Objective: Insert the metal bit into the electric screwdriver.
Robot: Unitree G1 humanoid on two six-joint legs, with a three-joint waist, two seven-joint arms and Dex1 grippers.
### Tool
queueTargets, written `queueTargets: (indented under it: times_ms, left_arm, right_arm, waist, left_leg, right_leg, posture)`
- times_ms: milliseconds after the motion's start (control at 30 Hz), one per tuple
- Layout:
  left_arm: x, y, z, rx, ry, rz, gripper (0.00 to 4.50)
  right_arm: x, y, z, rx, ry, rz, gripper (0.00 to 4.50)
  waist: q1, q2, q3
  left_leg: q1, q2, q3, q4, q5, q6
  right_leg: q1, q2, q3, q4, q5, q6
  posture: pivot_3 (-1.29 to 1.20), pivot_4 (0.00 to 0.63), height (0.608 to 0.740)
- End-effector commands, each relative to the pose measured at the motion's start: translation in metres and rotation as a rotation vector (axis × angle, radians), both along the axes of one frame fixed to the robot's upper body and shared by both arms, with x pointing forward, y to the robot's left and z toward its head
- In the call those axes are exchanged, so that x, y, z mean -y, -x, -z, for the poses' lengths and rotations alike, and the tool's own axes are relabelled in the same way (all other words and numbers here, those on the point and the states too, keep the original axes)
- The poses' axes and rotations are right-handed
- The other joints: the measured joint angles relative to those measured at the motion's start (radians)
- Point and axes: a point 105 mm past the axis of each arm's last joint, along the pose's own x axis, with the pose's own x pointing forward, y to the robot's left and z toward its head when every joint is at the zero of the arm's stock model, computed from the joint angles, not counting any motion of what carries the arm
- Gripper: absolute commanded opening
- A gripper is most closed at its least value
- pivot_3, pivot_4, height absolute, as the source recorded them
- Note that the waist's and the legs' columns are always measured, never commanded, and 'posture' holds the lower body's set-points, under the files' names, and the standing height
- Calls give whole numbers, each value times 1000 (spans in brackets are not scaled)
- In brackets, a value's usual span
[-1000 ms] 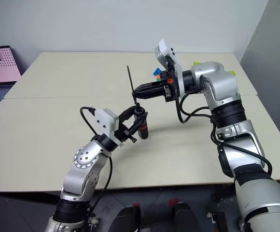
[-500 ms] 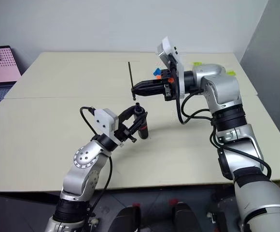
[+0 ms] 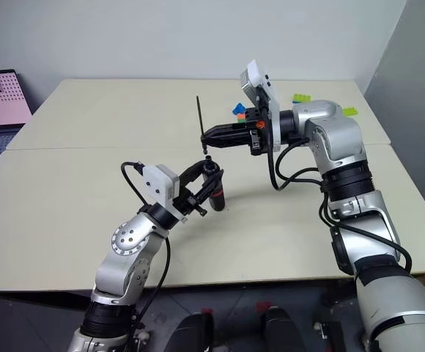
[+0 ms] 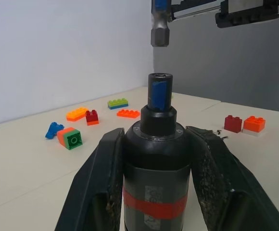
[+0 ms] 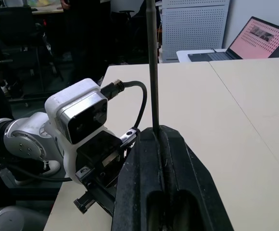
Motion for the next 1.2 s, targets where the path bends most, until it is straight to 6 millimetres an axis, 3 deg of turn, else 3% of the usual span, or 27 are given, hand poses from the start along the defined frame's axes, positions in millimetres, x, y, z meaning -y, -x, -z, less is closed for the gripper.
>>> queueTargets:
  times_ms: [33,1200]
  left_arm:
    - [-3,0,-8,31,2,-11,1619]
    - [-2,0,-8,32,-5,-2,1619]
  right_arm:
    - [-1,4,-7,54,-8,-11,0]
    - [1,3,4,80,38,-4,0]
  waist:
    - [0,0,0]
    - [0,0,0]
  left_leg:
    - [0,0,0,0,0,0]
    - [0,0,0,0,0,0]
  right_leg:
    - [0,0,0,0,0,0]
    - [0,0,0,0,0,0]
  posture:
    - [0,150,740]
    - [0,150,740]
